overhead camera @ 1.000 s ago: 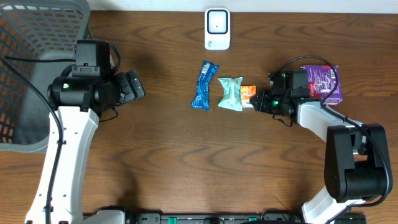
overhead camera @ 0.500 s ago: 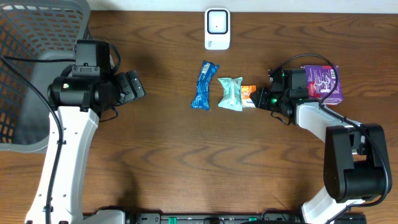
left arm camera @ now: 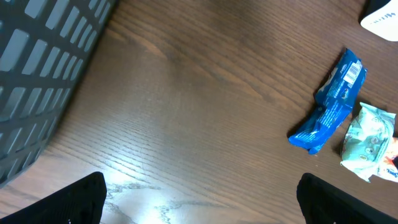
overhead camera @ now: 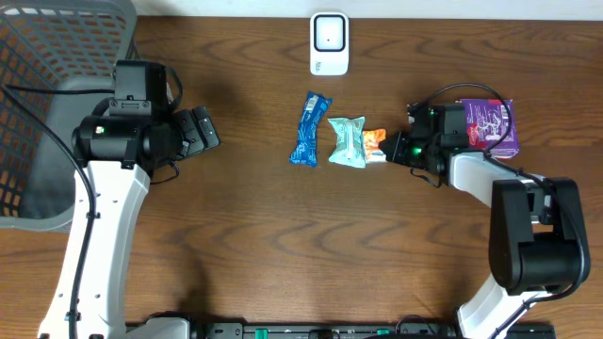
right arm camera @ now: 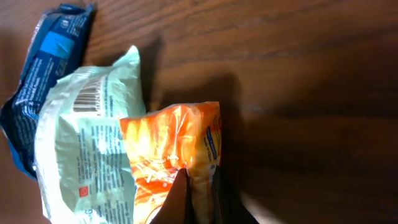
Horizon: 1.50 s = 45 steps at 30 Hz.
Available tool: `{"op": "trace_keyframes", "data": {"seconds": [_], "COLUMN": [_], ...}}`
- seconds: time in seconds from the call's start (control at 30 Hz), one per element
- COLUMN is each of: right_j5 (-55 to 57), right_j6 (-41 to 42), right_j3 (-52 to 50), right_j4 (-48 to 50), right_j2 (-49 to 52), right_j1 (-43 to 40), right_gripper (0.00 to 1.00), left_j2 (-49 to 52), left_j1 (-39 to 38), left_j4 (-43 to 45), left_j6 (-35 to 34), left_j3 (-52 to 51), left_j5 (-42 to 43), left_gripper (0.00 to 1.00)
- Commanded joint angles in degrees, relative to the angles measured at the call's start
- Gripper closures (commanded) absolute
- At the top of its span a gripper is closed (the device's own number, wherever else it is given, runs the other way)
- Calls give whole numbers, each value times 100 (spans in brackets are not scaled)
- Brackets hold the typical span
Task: Scan the item barcode
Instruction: 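Grasp the orange packet with the right gripper and move it right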
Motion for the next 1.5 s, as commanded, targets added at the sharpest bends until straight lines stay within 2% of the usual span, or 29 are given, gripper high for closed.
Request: {"op": "trace_keyframes", "data": {"seconds": [0.0,0.13,0.27,0.33,0.47,0.73,0.83,0.97,1.07,1.17,1.27,1.47], "right_j5": [369,1462,3248,4487,6164,7525,7650,7257,6846,6384,5993,5796], "right_j6": [-352,-654,-861,-883,-883,-1093,-1220,-1226,-1224,-1226,-1226,-1161], "right_j3": [164,614,942,962,957,960,960,966,1078,1274,1497,2192], "right_j4": [-448,-1394,-2218,-2448,-2669,-2629,-2625,-2573,-2509,-2509,-2514,-3067], "right_j2": [-258,-765,-1213,-1327,-1228,-234,57,92,79,79,79,74], "right_j1": [-160,-149,96,317,638,925,1025,1327,1652,1939,2118,2076], "right_gripper": [99,99,99,99,99,99,99,94,86,72,62,55], "left_j2": [22,22,22,22,22,22,22,22,22,22,22,22], "left_j1": [13,13,13,13,13,13,13,13,13,13,13,13], "left_j4": [-7,-7,-7,-7,-7,-7,-7,-7,-7,-7,-7,-7], "left_j6": [-26,-26,-26,-26,-26,-26,-26,-26,-26,-26,-26,-26], "left_j3": [31,31,31,31,31,31,31,31,31,31,31,31], "left_j5": [-70,-70,-70,-70,-70,-70,-70,-70,-70,-70,-70,-70], "left_gripper": [2,2,2,2,2,2,2,2,2,2,2,2]}}
